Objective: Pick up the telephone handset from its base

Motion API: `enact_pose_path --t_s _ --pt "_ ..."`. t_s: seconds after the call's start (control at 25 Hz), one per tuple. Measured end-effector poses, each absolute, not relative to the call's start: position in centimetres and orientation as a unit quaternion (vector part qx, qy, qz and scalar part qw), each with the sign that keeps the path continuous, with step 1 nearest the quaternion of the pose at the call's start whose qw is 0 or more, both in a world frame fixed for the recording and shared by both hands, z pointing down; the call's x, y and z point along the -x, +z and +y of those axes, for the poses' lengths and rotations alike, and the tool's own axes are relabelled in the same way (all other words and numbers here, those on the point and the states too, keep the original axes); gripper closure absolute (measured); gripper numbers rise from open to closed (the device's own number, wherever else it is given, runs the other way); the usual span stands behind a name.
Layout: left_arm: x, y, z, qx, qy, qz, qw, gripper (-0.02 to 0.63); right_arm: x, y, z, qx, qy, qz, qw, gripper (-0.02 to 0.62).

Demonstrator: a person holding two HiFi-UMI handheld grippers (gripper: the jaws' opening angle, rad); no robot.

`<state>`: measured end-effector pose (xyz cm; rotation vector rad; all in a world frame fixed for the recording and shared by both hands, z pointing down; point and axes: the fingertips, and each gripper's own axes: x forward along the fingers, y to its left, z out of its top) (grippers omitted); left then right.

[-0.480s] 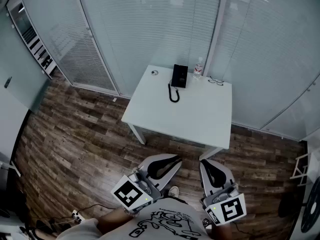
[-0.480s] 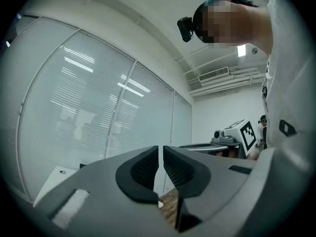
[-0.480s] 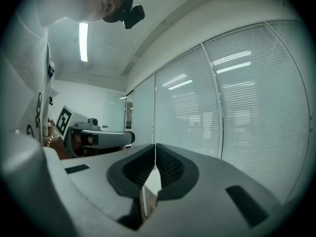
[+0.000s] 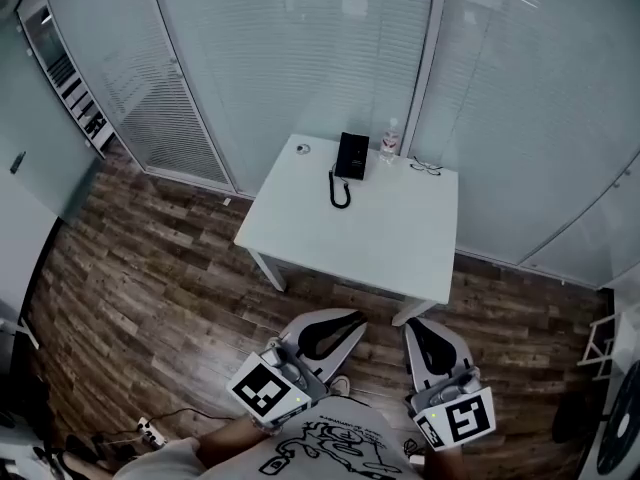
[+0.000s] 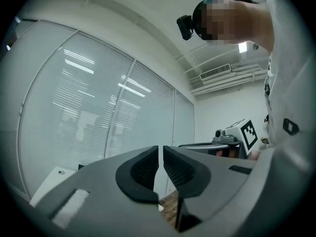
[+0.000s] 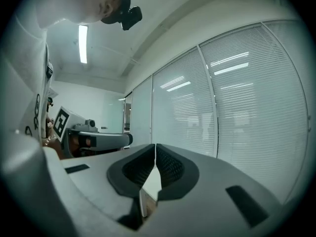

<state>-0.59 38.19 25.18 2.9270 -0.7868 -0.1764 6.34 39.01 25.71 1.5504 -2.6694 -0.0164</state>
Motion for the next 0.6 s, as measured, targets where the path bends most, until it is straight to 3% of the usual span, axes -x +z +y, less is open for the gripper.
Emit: enact_pose_path --t_s 0.6 --pt "1.6 27.1 32.4 -0.960 -0.043 -0.265 0.079 0.575 -5.6 26.8 33.4 -0.497 0.016 -0.867 0.029 0.588"
